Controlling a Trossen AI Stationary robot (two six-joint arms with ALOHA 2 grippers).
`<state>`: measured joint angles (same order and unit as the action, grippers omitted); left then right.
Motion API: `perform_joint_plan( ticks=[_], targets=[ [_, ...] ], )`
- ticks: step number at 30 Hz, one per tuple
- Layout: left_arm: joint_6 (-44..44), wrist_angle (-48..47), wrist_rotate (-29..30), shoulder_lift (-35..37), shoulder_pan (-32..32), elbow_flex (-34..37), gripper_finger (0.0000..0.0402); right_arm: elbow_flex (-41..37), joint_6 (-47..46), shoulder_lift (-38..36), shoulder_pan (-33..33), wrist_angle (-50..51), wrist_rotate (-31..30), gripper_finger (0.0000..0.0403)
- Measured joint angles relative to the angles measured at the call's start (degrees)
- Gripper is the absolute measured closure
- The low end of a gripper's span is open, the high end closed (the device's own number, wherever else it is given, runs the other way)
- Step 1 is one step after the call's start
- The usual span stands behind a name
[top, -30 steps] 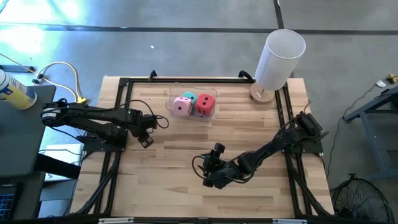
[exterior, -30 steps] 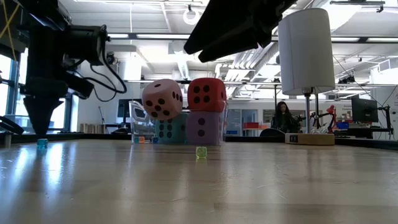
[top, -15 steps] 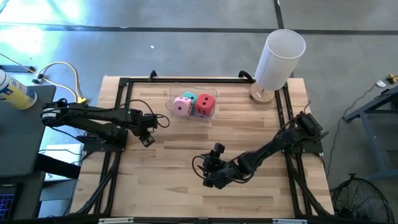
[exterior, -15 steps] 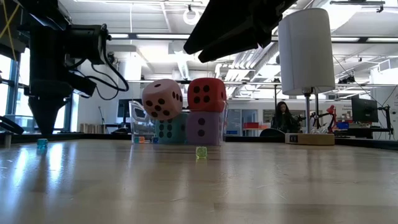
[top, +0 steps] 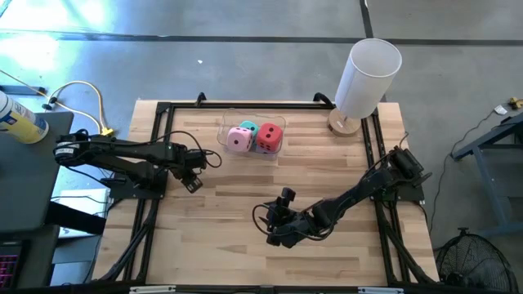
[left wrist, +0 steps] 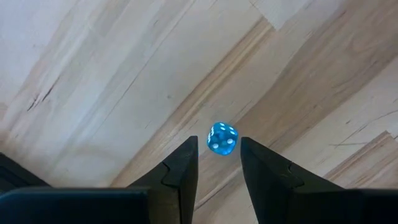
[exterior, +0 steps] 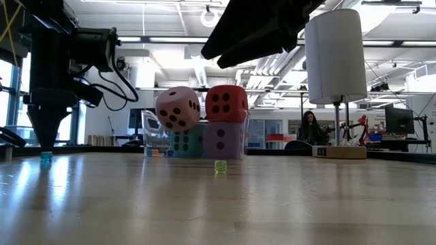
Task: Pick & Place Dice
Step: Put the blue dice into the transparent bin
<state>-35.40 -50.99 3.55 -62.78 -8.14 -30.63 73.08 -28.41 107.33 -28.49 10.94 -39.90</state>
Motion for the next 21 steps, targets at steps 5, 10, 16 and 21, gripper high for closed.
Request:
perform_joint_plan(
  ticks=[5,10,16,21],
  targets=[
    [0.0,0.2,0.0,0.0,0.0,0.0,0.0289,0.0,0.2,0.0,0.0,0.0,0.0,0.0188],
    [0.0,0.2,0.0,-0.1,0.0,0.0,0.0289,0.0,0.2,0.0,0.0,0.0,0.0,0.0188],
    [0.0,0.2,0.0,-0.4,0.0,0.0,0.0289,0.0,0.2,0.0,0.0,0.0,0.0,0.0188],
    [0.0,0.3,0.0,-2.6,0.0,0.0,0.0289,0.0,0.2,0.0,0.0,0.0,0.0,0.0188]
  ],
)
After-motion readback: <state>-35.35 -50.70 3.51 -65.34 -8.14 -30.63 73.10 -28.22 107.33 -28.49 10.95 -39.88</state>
